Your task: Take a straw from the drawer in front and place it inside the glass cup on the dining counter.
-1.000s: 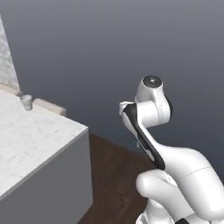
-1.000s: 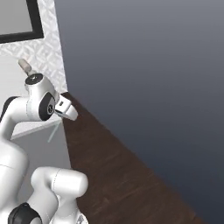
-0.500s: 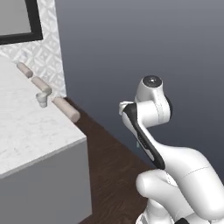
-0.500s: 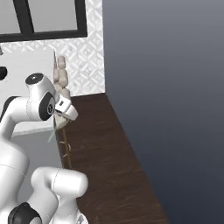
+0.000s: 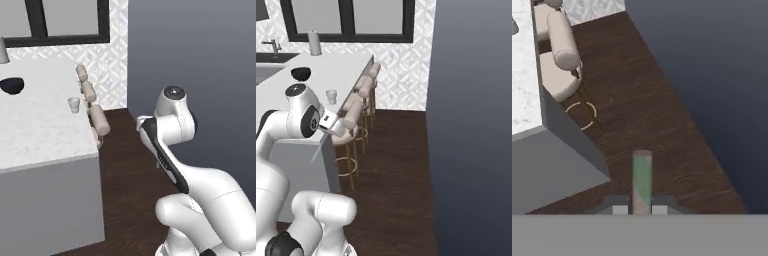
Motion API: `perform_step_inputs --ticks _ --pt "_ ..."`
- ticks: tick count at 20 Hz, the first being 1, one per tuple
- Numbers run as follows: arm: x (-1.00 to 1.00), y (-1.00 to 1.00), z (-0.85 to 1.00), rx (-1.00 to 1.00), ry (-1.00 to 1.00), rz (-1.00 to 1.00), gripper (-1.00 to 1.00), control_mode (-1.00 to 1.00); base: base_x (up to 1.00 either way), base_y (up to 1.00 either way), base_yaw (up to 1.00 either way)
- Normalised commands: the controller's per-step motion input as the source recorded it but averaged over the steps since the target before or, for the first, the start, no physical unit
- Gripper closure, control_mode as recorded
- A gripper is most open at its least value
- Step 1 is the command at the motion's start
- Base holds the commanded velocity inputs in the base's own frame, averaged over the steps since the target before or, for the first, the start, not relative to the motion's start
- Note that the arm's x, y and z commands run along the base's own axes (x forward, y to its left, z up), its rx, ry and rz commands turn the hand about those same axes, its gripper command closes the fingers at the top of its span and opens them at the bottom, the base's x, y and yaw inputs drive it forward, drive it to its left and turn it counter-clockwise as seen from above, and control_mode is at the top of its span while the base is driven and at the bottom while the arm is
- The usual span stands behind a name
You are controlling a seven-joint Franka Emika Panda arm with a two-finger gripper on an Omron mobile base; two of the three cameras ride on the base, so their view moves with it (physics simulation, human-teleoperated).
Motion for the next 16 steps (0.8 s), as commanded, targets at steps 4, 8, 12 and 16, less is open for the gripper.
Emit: perform_step_inputs --ticks 4,8,12,16 --pt "0.00 0.00 0.00 0.00 0.00 0.00 1.00 1.00 0.28 -0.74 0.59" --pt "0.00 0.00 0.00 0.00 0.00 0.00 1.00 1.00 0.25 -0.77 0.58" --pt "0.00 0.00 0.00 0.00 0.00 0.00 1.00 1.00 0.53 -0.82 0.51" --pt "0.00 0.00 0.00 0.00 0.00 0.00 1.00 1.00 0.75 -0.84 0.46"
